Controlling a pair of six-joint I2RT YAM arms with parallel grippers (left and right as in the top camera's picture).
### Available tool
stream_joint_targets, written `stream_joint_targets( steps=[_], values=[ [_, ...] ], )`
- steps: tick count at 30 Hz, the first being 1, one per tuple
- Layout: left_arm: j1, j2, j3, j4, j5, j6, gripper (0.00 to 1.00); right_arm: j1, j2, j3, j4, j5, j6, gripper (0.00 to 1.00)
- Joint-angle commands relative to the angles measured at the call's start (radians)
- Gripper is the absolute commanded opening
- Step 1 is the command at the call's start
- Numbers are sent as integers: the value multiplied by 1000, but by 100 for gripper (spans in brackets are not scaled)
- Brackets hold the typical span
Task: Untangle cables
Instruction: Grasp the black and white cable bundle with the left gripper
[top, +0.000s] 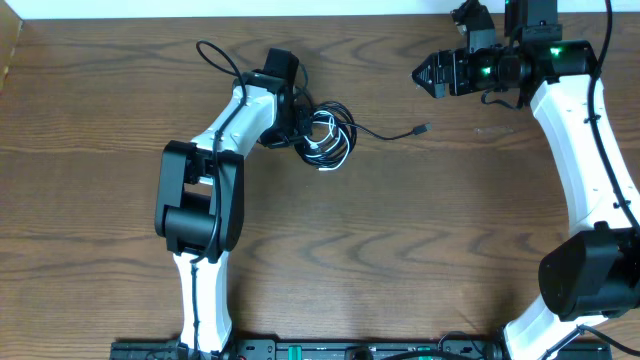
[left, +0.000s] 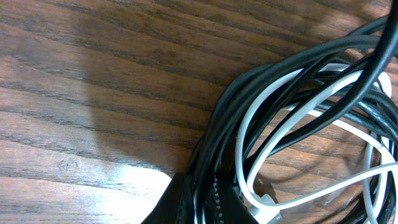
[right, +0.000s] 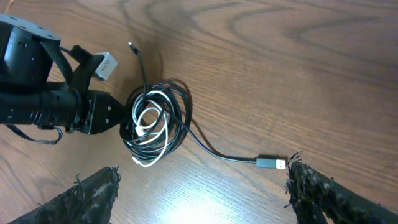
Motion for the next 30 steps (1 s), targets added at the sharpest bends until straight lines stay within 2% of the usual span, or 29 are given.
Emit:
stream_joint_targets(
  steps=[1,8,12,16,22,27,30],
  values=[
    [-3,16,-55,11,-24,-2,7,4,-1,13,-3,2,15,84],
    [-24,13,-71,22,-21,0,7,11,0,13,-2,2,15,85],
    [-25,-35,-62,18,-1,74,7,24,0,13,4,2,15,84],
    [-25,-147,-48,26,45,101,7,43,0,13,22,4,24,78],
    [-25,-360,-47,69,136,100,7,77,0,13,68,63,127,75],
    [-25,-468,-47,79,186,99,7,100,0,13,105,77,210,69],
    [-25,-496,-47,83,209,92,7,115,0,13,124,76,272,60]
  ],
)
